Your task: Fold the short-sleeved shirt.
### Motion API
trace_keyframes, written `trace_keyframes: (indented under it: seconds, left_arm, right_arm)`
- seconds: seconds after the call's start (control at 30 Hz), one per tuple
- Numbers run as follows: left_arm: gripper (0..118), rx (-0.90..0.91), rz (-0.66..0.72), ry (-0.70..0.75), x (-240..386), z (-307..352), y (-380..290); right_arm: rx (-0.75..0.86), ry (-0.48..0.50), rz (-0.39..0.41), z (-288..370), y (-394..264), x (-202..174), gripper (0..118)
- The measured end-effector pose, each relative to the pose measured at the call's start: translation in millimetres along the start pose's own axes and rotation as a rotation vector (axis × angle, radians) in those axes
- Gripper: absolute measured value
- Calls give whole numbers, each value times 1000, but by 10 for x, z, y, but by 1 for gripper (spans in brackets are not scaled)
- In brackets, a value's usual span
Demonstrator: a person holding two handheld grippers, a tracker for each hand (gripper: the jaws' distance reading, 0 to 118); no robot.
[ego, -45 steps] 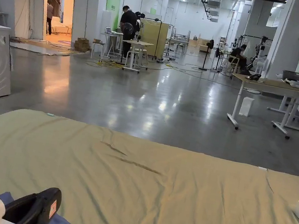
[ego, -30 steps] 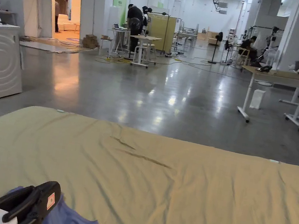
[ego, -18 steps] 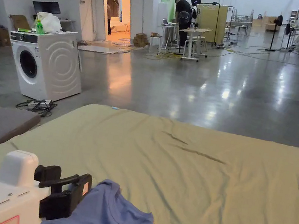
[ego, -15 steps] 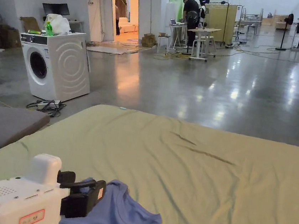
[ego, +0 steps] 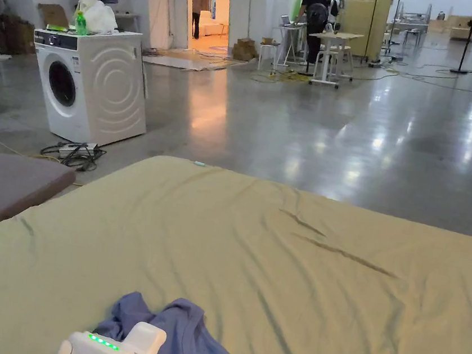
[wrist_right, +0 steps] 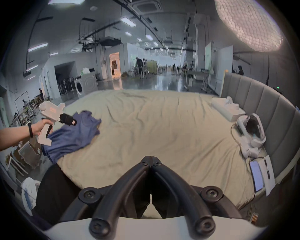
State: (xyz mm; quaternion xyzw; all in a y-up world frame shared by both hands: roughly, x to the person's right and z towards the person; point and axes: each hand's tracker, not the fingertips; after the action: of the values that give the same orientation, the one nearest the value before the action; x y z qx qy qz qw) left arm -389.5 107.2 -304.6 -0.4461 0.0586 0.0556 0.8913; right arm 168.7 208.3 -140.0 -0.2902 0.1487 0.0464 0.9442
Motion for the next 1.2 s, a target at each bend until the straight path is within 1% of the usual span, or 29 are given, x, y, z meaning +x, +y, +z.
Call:
trace_keyframes:
  seconds: [0.03, 0.17, 0.27, 0.3, 0.33, 0.37, 0.43, 0.5, 0.53, 0.6, 0.63, 0.7, 0.8, 0.9, 0.93, 0.97, 1.0, 1.03, 1.13, 1.2]
  left_arm:
    - [95, -21, -4, 12, -29, -125, -1]
    - [95, -54, -3, 15, -130, -506, 57]
    - [99, -120, -44, 30, -99, -743, 34]
    - [95, -99, -37, 34, -88, -739, 23]
    - [86, -101, -26, 35, -94, -706, 32]
    - [67, -115, -12, 31, -90, -679, 38]
    - [28, -94, -43, 15, -28, -581, 9]
    - [20, -84, -101, 22, 79, -532, -23]
    - [18, -94, -123, 55, 118, -550, -32]
    - [7, -100, -107, 57, 144, -589, -29]
    - [5, -110, -100, 71, 133, -584, -9]
    - [4, -110, 22, 31, 39, -485, 91]
    - [3, 5, 185, -44, -123, -92, 238]
    - [3, 157, 246, -56, -204, 401, 501]
    - [3, 170, 235, -68, -209, 550, 621]
    - [3, 203, 206, -43, -143, 699, 749]
    - [3, 225, 204, -32, -131, 804, 848]
    - [3, 224, 186, -66, -75, 891, 941]
    - [3, 287, 140, -77, 232, 1054, 1186]
    - [3, 356, 112, -156, 522, 1127, 1339]
  right_arm:
    - [-29, 20, -5, -43, -45, 7, 0]
    - [-102, 24, -33, -198, -126, -41, 0]
    - [-120, 31, -28, -262, -177, -23, 0]
    - [-125, 37, -30, -277, -182, -22, 0]
    - [-132, 40, -35, -288, -199, -17, 0]
    - [-135, 41, -40, -296, -214, -16, 0]
    - [-144, 46, -50, -317, -247, -8, 0]
    - [-159, 48, -54, -332, -256, -32, 0]
    - [-160, 49, -55, -326, -270, -27, 0]
    - [-157, 55, -63, -292, -285, -14, 0]
    - [-149, 53, -68, -262, -286, -5, 0]
    - [-125, 48, -87, -192, -286, 37, 0]
    - [-92, 49, -121, -97, -325, 150, 0]
    - [-77, 44, -131, -12, -363, 231, 0]
    - [-70, 45, -132, 21, -377, 250, 0]
    - [-61, 43, -133, 56, -393, 264, 0]
    - [-52, 38, -136, 94, -390, 254, 0]
    - [-41, 35, -145, 138, -404, 259, 0]
    - [-22, 29, -173, 258, -466, 295, 0]
    - [-16, 16, -179, 371, -526, 322, 0]
